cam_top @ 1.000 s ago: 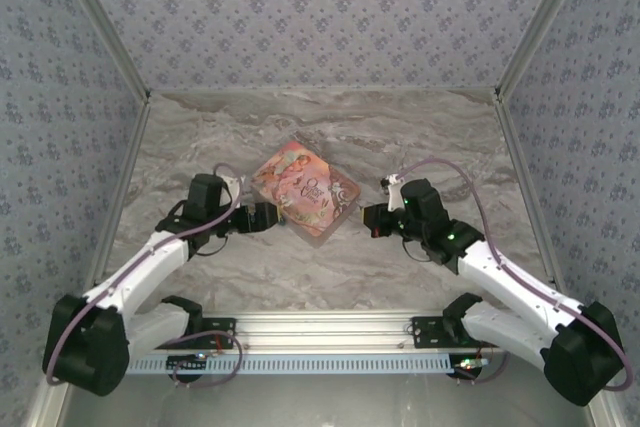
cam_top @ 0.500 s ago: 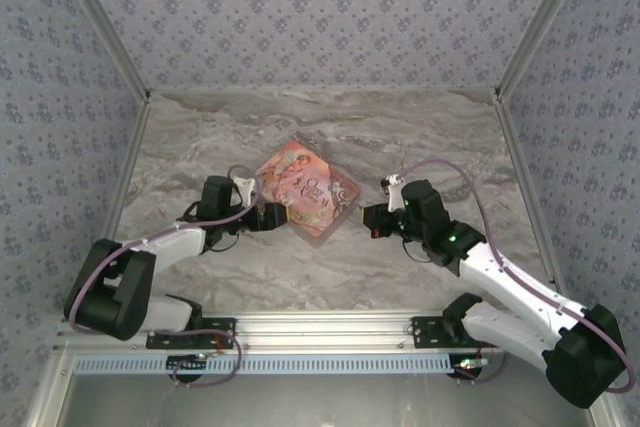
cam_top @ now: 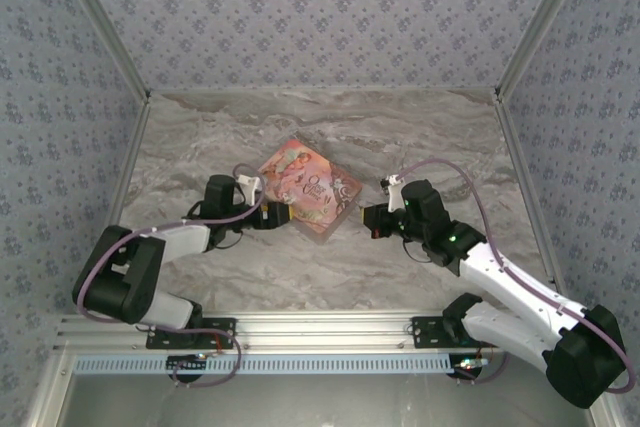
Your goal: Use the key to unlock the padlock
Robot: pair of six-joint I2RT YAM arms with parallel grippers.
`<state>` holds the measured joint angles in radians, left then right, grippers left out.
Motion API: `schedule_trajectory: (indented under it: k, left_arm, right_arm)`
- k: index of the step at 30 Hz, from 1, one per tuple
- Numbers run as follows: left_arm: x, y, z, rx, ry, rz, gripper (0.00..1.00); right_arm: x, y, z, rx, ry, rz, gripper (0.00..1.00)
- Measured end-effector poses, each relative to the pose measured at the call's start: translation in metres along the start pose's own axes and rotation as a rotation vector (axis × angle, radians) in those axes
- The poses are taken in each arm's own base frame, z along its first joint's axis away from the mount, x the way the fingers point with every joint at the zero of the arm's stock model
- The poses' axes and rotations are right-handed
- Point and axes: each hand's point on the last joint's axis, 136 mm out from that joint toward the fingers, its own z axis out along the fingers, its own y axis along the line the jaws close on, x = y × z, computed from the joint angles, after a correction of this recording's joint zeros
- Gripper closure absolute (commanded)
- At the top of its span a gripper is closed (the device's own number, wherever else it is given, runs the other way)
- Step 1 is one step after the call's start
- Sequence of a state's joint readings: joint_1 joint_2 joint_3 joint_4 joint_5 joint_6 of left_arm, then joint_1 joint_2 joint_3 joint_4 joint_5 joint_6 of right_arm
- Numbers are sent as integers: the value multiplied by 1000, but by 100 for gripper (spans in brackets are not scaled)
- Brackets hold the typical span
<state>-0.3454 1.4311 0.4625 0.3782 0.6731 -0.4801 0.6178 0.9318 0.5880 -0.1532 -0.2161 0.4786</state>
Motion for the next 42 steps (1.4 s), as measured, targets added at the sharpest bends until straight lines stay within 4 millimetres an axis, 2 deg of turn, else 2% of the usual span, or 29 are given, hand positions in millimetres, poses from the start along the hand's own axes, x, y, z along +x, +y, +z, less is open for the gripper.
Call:
schedule_trajectory:
  k: [11,18,24,35,42]
  left_arm:
    - [4,-9,12,62,0,29,24]
    - [12,-13,16,80,-1,41,22]
    - [29,-4,16,51,28,17,18]
    - [27,2,17,17,14,41,24]
    - [23,7,14,-50,-24,147,26]
  right_arm:
    - [-1,1,-1,-3,-5,-17,100]
    - [-2,2,-2,-5,-10,-25,100]
    - [-2,2,-3,-6,-11,-26,100]
    - [-2,2,-3,-7,-12,-26,100]
    - [-2,2,-3,-7,-12,-26,100]
